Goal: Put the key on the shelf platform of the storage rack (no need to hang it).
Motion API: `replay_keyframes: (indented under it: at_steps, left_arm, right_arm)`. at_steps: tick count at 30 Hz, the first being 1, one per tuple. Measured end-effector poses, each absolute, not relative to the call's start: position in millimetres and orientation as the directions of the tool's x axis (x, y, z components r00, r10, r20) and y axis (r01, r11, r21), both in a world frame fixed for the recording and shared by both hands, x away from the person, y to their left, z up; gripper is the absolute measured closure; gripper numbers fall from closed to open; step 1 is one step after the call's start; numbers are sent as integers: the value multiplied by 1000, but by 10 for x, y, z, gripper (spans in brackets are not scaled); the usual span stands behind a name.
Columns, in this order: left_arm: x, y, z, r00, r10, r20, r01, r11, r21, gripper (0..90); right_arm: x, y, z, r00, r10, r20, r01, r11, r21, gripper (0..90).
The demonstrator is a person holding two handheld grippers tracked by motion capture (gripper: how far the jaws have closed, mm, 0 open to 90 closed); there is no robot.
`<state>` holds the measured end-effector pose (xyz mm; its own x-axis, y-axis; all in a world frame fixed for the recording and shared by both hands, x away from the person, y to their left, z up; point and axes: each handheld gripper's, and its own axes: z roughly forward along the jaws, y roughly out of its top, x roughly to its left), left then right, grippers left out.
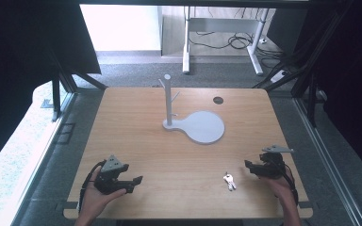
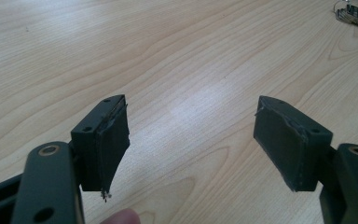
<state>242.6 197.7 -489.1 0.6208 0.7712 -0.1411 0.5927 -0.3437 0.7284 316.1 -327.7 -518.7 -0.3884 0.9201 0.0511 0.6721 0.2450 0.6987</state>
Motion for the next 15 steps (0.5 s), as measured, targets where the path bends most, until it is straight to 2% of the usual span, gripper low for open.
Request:
replay_keyframes:
  at_steps: [6,15]
  left_arm:
    - [2421,1971,-4880,615,775,-142,596,-340,727,268]
    - [2407,1987,-4861,626,768,-139,587,-346,732,268]
  right_arm:
    - [3181,-3238,-5154,-435,900,41,665,290,688,318]
    - [3186,-3143,-4915,-483,874,46,683,344,644,393]
